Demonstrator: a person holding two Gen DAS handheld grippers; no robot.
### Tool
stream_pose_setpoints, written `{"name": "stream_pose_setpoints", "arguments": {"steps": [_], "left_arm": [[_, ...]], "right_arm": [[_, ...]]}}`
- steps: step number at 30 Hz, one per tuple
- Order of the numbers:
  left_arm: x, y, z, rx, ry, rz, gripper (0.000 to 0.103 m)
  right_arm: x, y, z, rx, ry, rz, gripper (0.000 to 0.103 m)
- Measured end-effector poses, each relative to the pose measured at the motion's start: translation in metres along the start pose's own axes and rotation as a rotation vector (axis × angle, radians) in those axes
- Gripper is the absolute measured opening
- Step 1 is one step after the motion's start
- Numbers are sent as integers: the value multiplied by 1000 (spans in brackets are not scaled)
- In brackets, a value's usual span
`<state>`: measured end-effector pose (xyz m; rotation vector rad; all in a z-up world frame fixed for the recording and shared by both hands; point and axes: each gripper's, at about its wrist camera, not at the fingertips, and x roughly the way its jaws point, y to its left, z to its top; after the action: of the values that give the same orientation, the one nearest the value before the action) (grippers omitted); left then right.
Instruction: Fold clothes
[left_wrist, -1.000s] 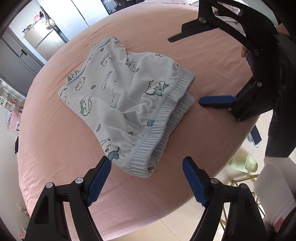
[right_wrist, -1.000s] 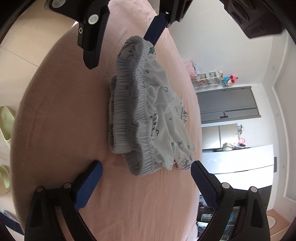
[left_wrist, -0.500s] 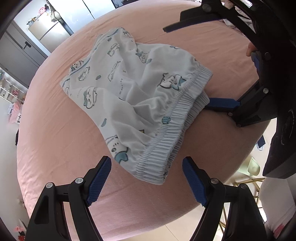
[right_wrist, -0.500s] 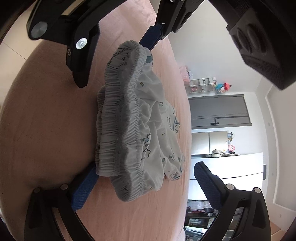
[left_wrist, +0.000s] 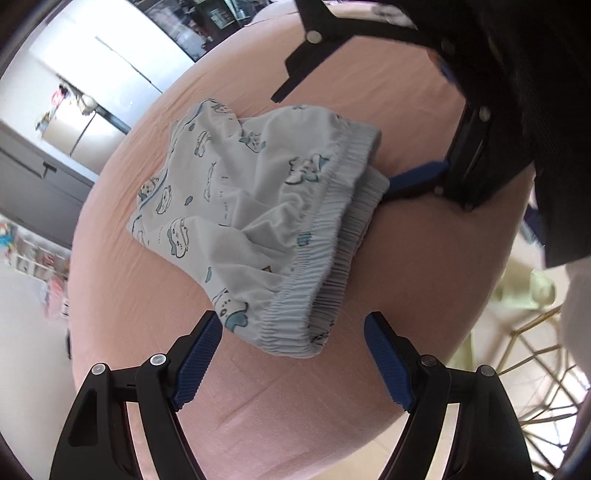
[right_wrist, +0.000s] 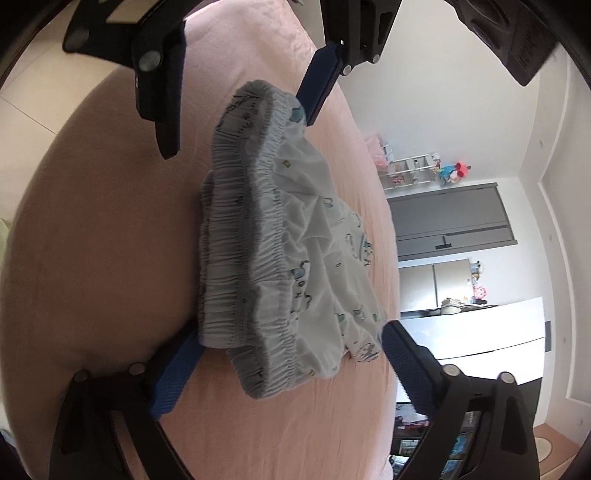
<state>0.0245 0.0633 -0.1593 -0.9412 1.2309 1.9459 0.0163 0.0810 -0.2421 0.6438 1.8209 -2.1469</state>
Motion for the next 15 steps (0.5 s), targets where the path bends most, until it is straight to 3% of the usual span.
{"name": "stream_pose_setpoints", "arguments": {"steps": [6,9,11,13,15], "left_arm": [[-2,-1,9,38,-61,110,79],[0,-1,9,89,-86,196,79],[3,-4,6,120,-93,216,79],[6,-7,4,150,-100,236,79],[8,-10,1,180,-107,257,79]], "right_arm": [[-6,9,-2,10,-6,-9,79],[-9,16,-4,2,-15,30,58],[-12,25,-4,-27,-20,41,35],[-13,36,-3,-63,-16,21,25],[-12,39,-4,-81,-22,17,24]]}}
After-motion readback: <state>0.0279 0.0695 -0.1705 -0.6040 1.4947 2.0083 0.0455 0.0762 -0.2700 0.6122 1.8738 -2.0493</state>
